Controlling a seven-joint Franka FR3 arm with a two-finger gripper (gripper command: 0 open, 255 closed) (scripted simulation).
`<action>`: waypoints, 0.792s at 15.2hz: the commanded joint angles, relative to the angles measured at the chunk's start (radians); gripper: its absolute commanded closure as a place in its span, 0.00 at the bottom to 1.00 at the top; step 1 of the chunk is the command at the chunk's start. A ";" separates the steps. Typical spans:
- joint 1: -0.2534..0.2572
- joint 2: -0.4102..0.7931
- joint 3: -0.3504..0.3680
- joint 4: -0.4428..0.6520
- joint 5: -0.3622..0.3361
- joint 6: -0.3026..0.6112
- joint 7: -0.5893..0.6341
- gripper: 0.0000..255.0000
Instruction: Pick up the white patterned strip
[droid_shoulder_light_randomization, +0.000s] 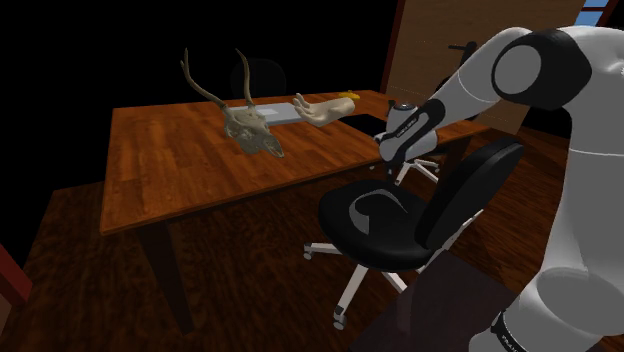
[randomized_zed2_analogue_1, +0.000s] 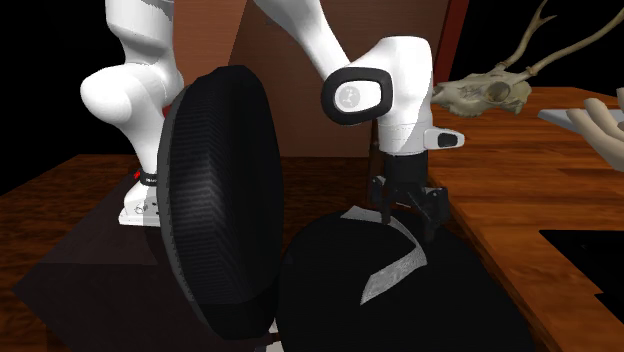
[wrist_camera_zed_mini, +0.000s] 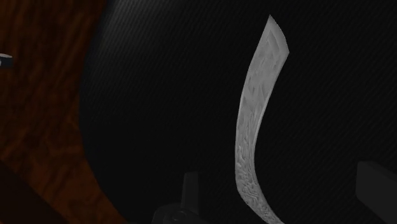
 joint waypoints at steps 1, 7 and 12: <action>-0.021 0.055 0.011 0.041 0.017 0.020 -0.029 0.00; -0.038 0.121 0.027 0.045 0.017 0.082 -0.016 0.00; -0.048 0.130 0.032 0.014 0.004 0.122 -0.006 1.00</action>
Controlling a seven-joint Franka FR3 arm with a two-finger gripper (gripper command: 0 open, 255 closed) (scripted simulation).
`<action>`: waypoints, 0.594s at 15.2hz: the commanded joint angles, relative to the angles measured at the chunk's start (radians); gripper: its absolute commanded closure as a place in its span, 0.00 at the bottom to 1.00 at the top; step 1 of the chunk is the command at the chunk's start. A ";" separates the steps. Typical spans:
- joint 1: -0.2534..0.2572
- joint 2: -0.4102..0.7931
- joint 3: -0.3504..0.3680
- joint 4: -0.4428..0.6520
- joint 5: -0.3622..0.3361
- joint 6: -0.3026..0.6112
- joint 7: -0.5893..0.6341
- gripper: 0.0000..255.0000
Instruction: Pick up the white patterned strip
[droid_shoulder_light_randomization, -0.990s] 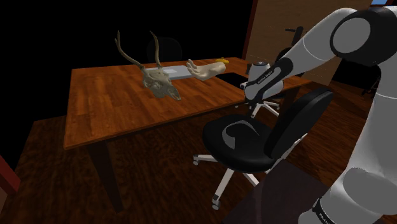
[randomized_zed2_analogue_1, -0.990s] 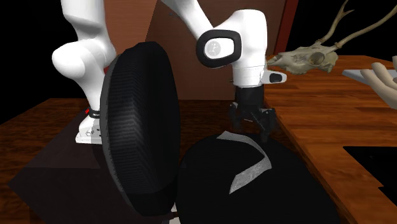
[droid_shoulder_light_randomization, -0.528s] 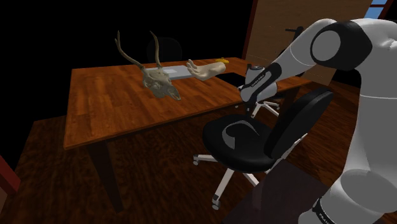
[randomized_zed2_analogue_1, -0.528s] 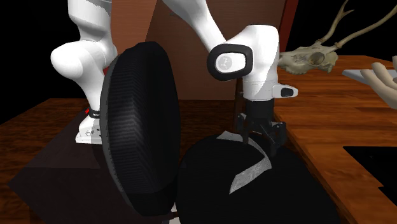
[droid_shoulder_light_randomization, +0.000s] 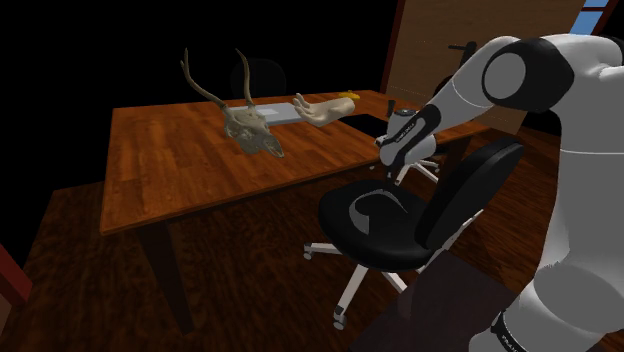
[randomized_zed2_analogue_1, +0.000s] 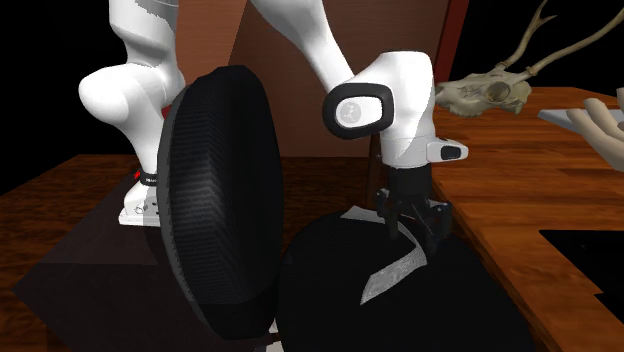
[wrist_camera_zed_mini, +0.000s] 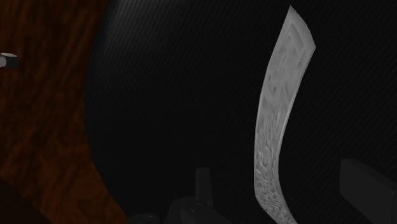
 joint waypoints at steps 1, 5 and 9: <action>0.006 0.071 0.007 0.005 -0.005 0.038 0.000 1.00; 0.003 0.064 0.008 0.001 -0.004 0.036 -0.006 1.00; -0.002 0.060 0.010 0.023 0.000 0.010 -0.014 1.00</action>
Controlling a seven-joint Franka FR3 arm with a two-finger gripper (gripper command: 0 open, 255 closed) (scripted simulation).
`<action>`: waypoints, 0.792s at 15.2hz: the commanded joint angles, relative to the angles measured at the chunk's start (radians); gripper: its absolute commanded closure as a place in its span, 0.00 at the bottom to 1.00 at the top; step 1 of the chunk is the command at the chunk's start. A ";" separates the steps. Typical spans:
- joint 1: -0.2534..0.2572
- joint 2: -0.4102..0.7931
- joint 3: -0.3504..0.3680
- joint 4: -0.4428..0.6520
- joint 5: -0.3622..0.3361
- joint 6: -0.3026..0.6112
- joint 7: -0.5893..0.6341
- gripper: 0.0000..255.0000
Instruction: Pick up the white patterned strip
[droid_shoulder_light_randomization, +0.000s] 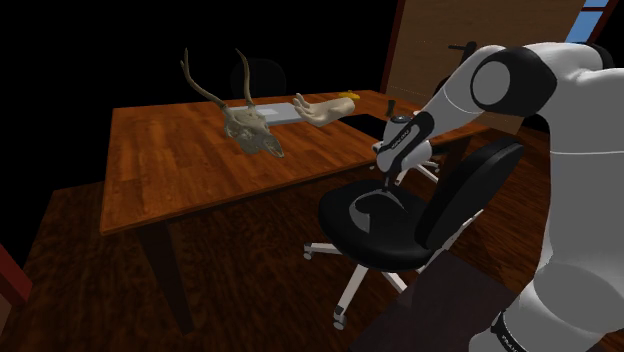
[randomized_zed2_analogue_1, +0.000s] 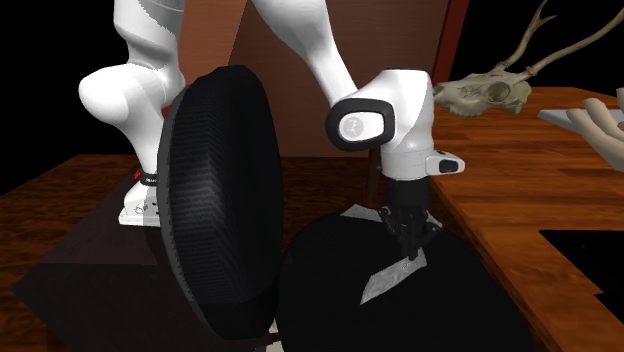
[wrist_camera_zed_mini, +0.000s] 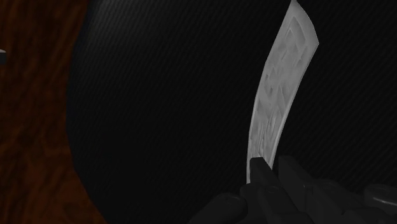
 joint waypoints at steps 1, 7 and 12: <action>0.002 -0.013 -0.001 0.001 -0.001 -0.020 -0.002 1.00; 0.009 -0.080 -0.006 0.000 -0.007 -0.084 -0.010 1.00; 0.014 -0.131 -0.010 0.005 -0.012 -0.139 -0.016 1.00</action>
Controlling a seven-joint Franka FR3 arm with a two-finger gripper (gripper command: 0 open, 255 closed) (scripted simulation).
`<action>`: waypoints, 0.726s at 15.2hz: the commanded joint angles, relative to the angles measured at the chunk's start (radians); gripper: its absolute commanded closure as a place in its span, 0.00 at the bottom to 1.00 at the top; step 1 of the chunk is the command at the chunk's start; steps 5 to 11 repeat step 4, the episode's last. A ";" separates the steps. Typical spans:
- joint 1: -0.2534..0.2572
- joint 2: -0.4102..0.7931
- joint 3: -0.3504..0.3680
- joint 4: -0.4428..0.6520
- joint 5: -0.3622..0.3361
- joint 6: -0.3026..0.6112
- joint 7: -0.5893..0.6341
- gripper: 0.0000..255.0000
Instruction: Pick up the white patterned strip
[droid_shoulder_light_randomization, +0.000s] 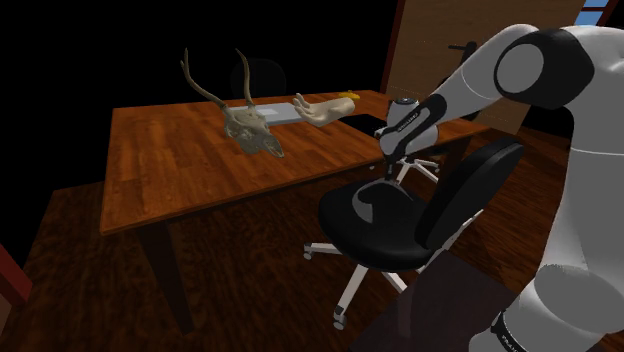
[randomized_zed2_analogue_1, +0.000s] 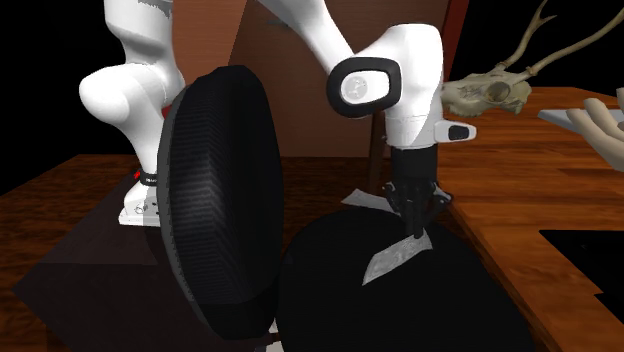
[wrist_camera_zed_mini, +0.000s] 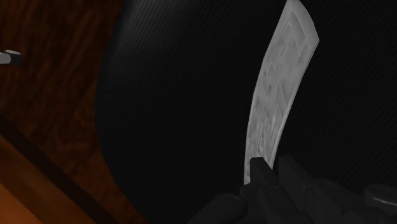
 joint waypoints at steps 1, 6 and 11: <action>0.001 -0.017 -0.001 0.007 0.000 -0.024 -0.003 1.00; 0.003 -0.029 -0.001 0.009 -0.001 -0.037 -0.005 1.00; 0.003 -0.029 -0.001 0.009 -0.001 -0.037 -0.005 1.00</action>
